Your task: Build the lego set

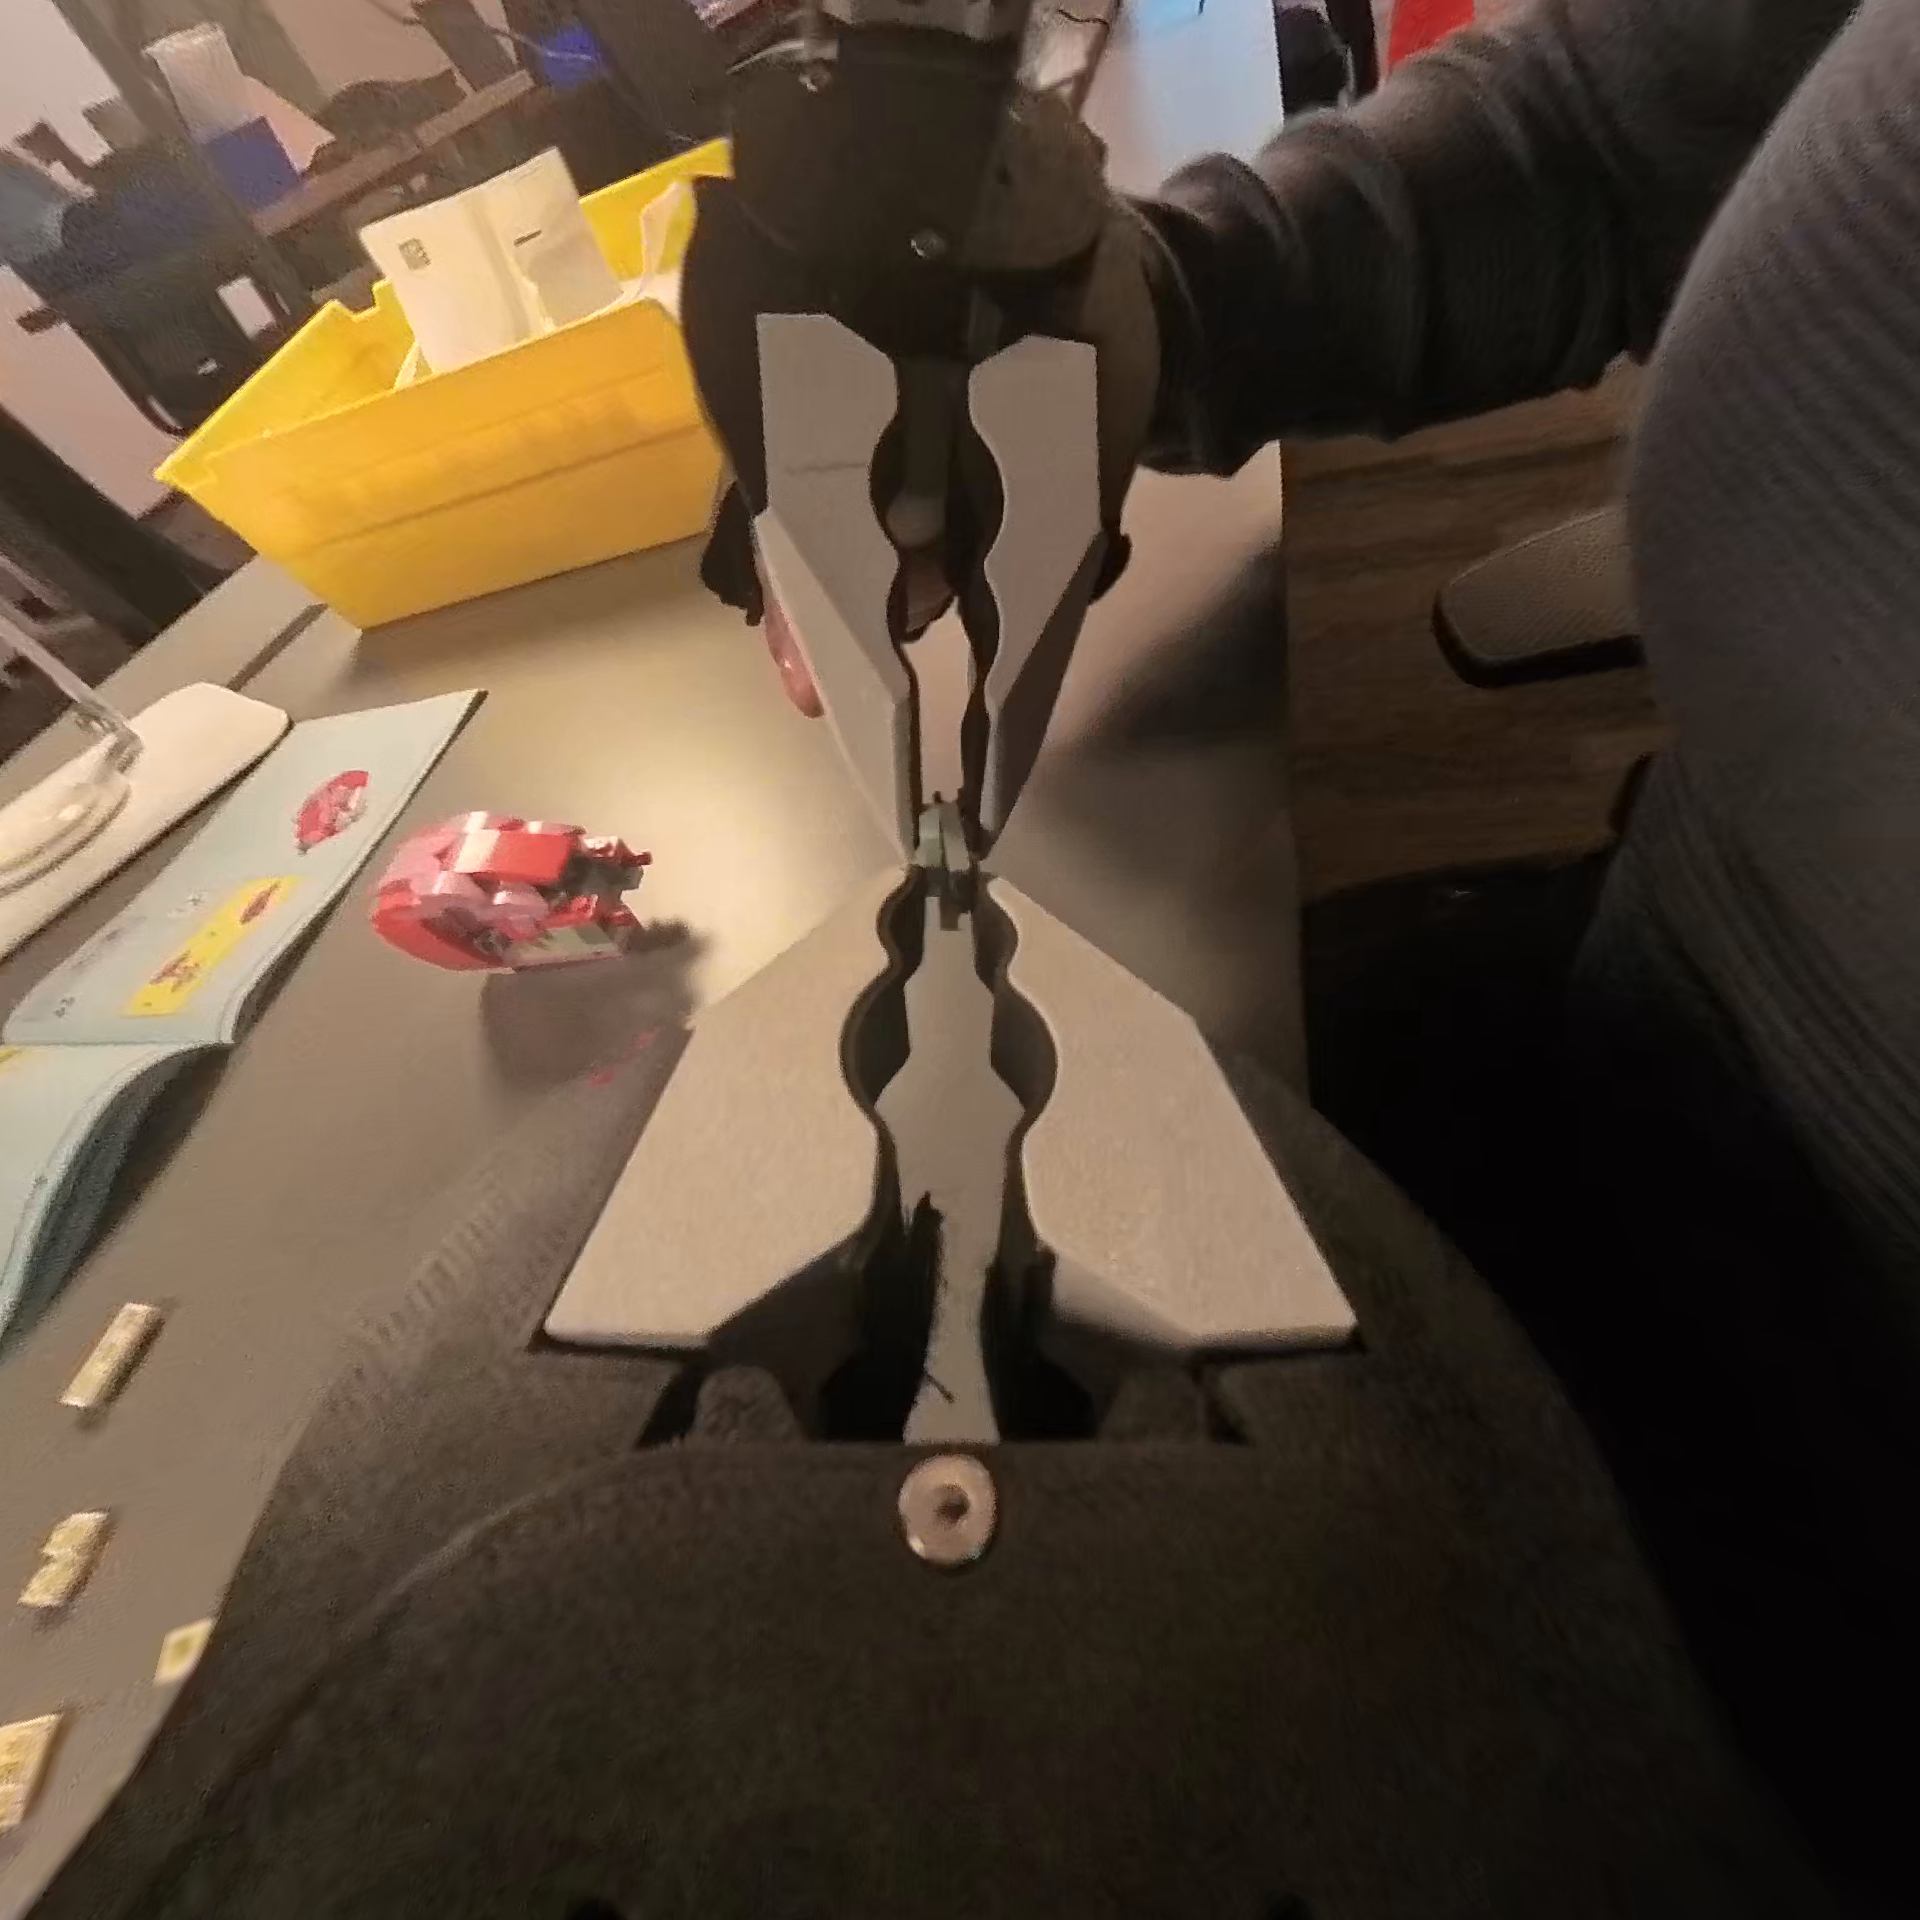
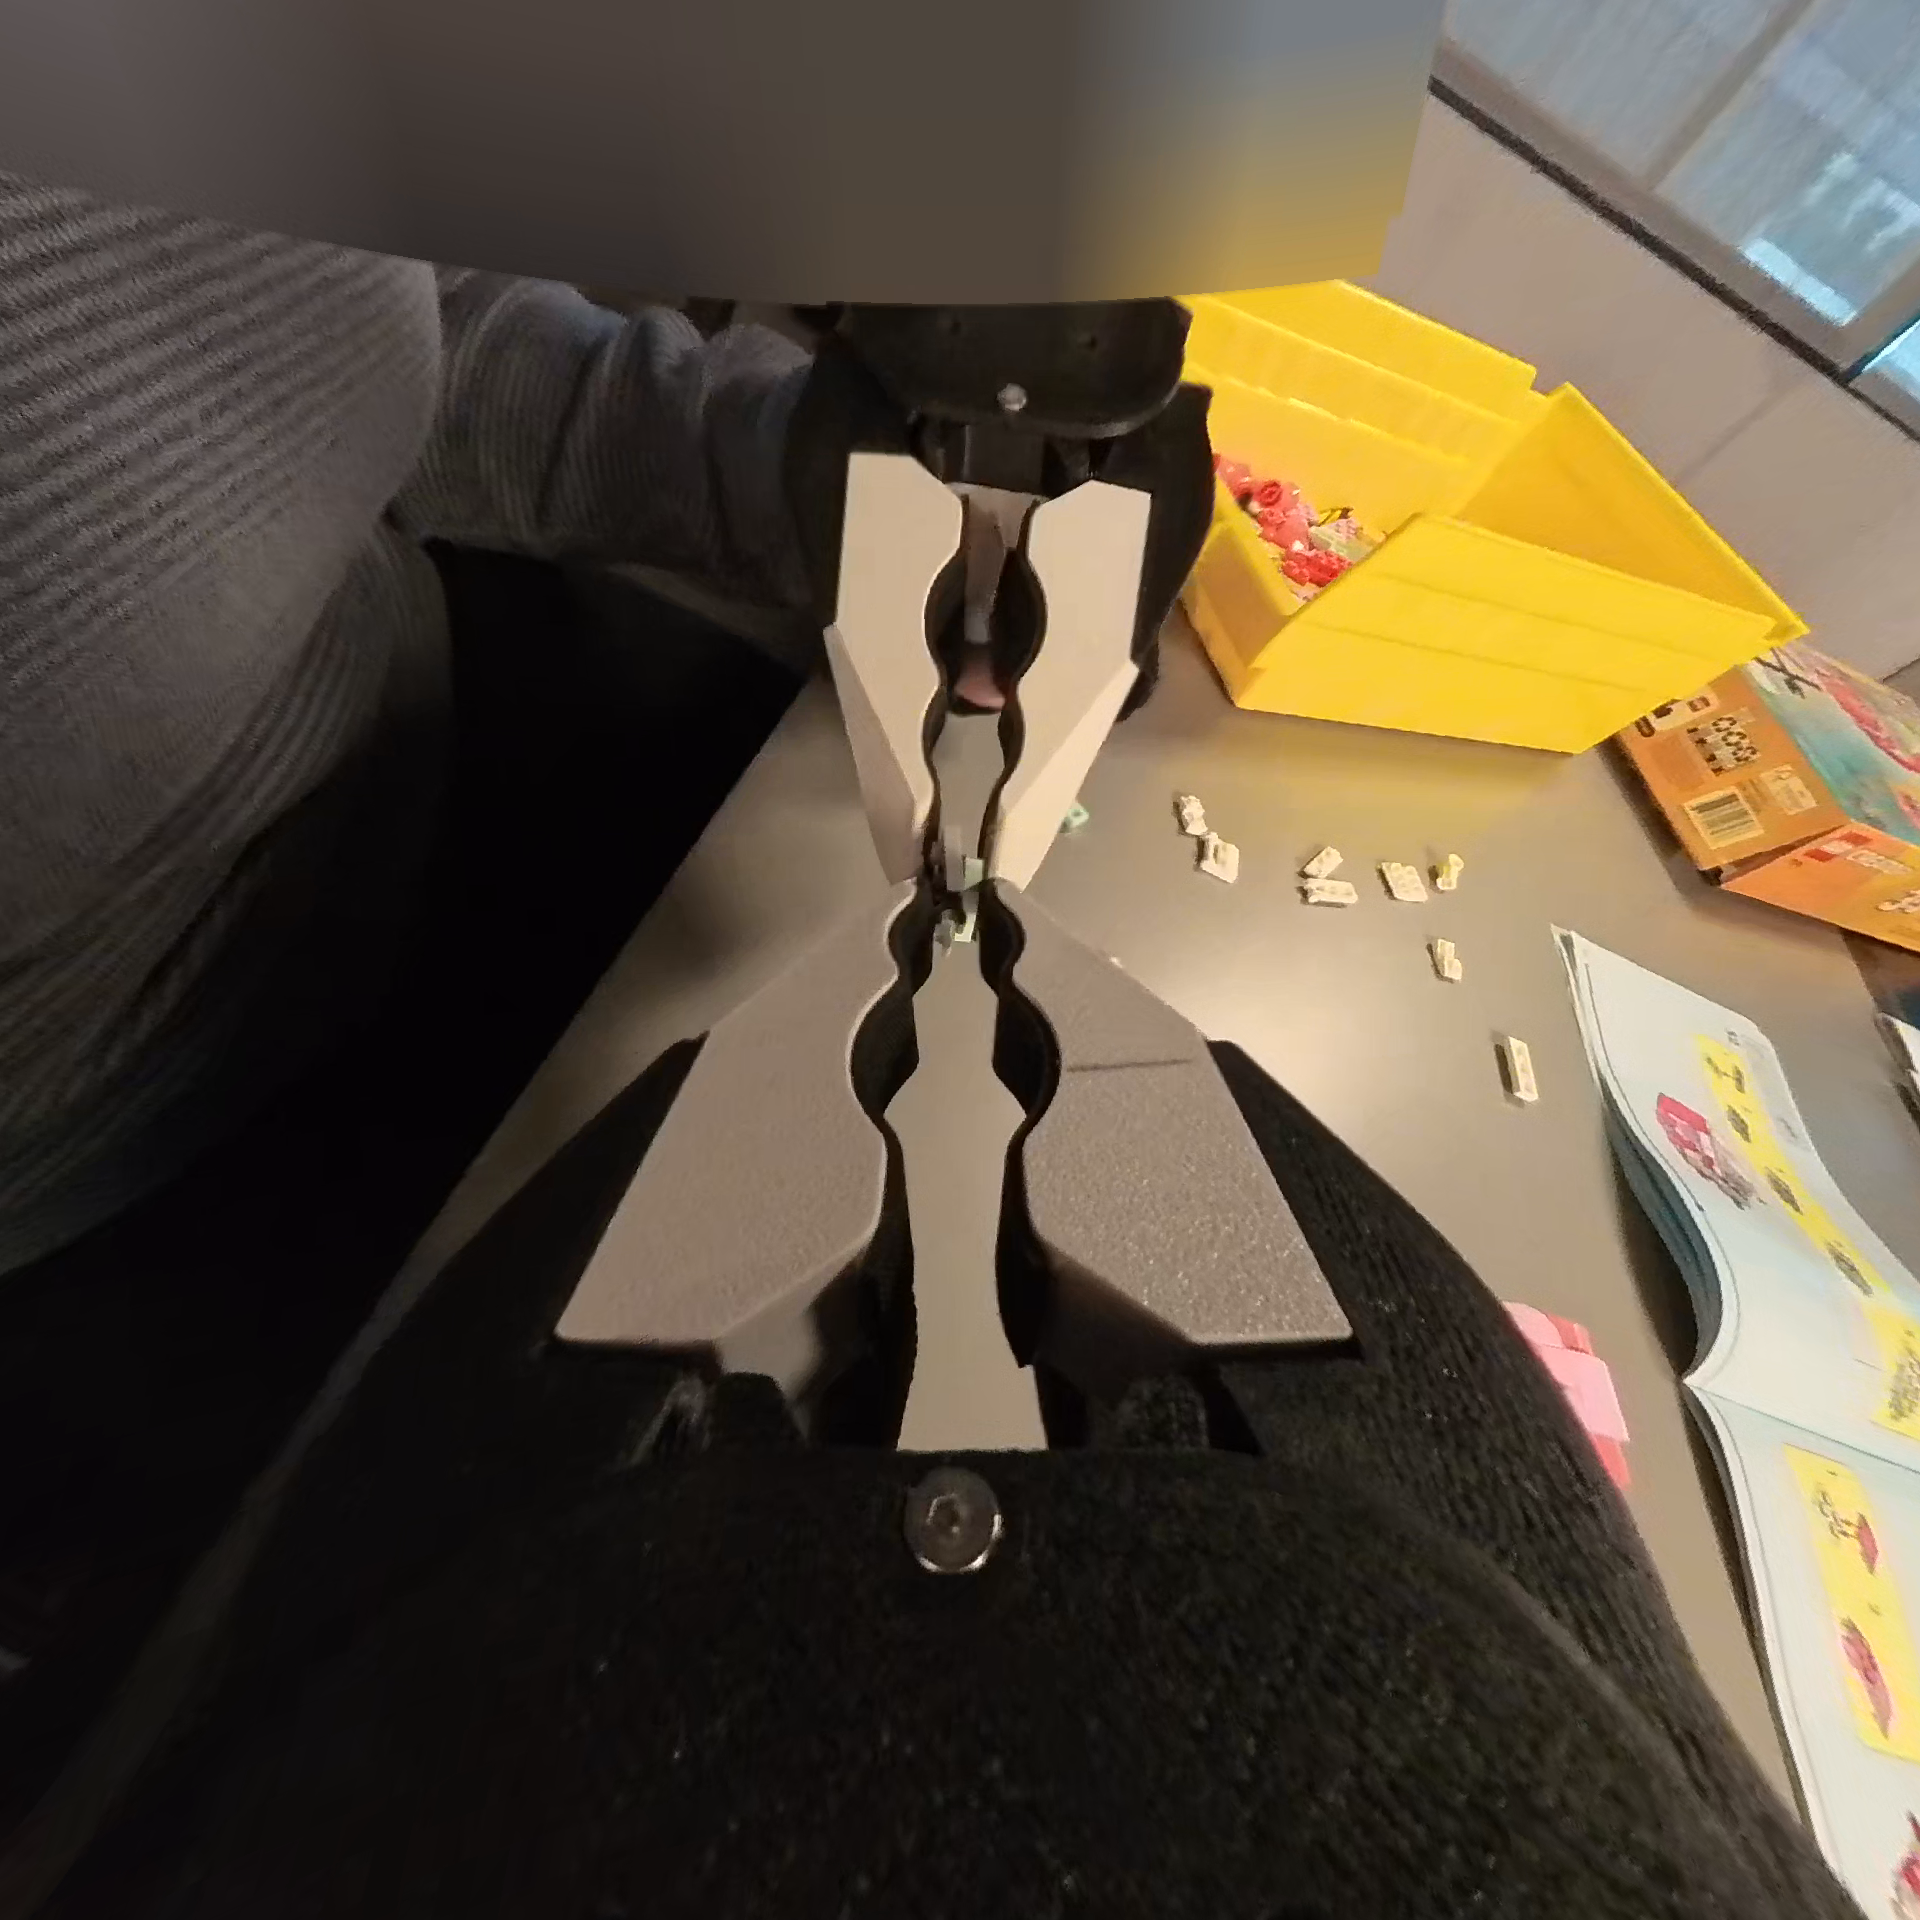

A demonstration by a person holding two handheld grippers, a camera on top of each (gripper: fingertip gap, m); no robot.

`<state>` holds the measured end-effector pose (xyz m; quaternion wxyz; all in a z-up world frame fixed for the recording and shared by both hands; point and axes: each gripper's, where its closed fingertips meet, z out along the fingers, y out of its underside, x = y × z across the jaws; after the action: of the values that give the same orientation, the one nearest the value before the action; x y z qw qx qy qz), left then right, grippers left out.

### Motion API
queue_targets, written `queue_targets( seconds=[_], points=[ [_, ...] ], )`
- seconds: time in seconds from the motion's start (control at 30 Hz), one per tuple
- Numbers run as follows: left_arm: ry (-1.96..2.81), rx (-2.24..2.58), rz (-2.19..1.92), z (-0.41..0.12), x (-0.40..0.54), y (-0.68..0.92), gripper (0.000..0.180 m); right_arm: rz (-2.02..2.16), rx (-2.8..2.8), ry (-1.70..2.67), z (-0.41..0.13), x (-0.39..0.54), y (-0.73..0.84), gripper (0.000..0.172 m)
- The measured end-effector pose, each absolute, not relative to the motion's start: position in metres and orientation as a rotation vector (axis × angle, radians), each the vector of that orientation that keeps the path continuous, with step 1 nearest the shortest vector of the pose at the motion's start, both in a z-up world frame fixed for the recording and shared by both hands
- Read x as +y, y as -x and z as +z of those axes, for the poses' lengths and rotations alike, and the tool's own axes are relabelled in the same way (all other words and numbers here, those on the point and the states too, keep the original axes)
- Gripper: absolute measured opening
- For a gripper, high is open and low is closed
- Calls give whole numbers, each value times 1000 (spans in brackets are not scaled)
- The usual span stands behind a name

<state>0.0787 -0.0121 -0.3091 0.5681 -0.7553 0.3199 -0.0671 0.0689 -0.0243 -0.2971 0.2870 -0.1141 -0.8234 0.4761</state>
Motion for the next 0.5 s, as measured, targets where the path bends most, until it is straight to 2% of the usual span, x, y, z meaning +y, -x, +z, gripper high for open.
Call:
queue_targets(
  seconds=[0.03, 0.17, 0.5],
  points=[
    [1782, 725, -185, -308, -12, -78, 9, 1283, -2179, 299, -296, -24, -68, 7],
    [1783, 714, -177, -306, -13, -75, 14, 1304, -2143, 332, -297, -21, -64, 7],
    [1788, 657, -175, -304, -11, -67, 5, 1371, -2082, 368, -289, -19, -60, 6]
  ],
)
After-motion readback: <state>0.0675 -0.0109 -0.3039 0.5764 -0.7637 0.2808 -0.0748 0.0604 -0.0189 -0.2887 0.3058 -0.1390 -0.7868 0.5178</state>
